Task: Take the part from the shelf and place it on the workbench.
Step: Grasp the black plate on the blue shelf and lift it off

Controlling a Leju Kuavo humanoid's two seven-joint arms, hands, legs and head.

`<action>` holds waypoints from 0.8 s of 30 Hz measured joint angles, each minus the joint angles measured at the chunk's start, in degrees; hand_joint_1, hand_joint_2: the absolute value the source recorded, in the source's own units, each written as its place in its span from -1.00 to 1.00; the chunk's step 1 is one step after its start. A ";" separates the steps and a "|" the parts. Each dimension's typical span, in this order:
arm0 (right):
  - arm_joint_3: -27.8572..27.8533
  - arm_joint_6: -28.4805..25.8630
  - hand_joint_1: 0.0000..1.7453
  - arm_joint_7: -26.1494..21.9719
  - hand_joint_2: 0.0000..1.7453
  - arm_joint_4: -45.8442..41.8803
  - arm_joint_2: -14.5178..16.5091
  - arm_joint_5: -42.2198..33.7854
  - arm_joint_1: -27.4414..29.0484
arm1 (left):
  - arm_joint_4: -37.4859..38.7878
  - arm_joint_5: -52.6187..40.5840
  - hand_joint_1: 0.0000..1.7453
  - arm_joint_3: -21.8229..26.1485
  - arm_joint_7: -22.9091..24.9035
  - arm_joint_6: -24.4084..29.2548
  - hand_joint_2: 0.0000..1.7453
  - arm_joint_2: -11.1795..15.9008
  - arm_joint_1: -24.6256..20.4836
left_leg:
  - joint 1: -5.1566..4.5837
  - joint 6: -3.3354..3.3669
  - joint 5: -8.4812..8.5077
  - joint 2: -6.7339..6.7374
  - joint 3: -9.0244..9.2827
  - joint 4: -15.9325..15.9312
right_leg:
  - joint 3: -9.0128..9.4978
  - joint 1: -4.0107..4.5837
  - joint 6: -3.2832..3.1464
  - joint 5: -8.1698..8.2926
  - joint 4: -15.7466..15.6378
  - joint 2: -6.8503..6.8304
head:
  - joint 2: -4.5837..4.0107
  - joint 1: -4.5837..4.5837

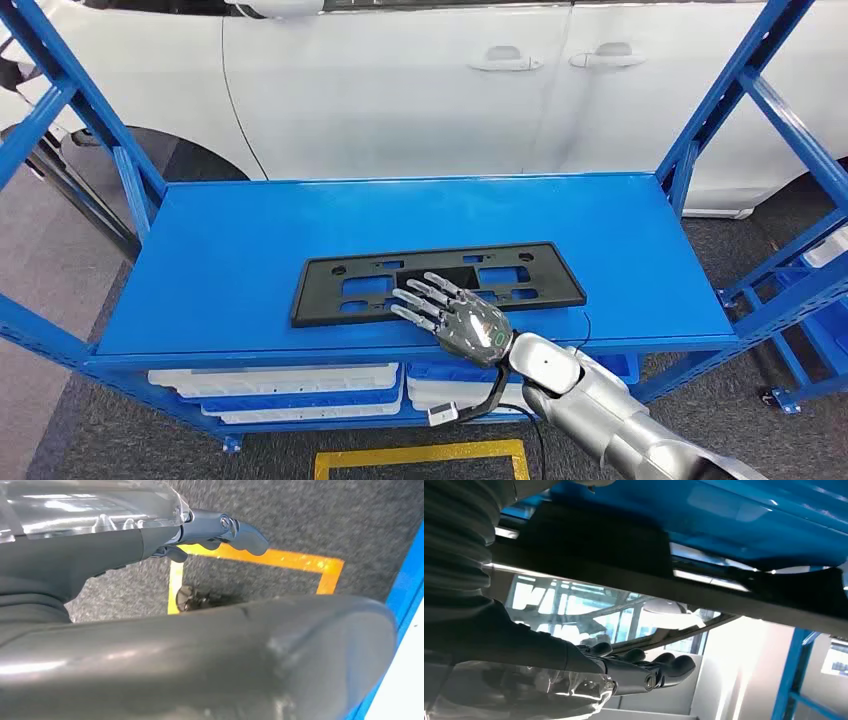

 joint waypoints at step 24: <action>5.14 3.67 -0.05 20.05 1.00 16.41 5.11 13.05 -8.93 | 0.01 -1.14 -1.00 -0.85 -0.31 0.00 -1.00 -0.13 -1.04 | 0.15 -2.84 -2.04 -0.23 0.27 2.57 | 4.38 0.07 -1.50 5.43 -8.71 -1.24 | 0.00 -0.01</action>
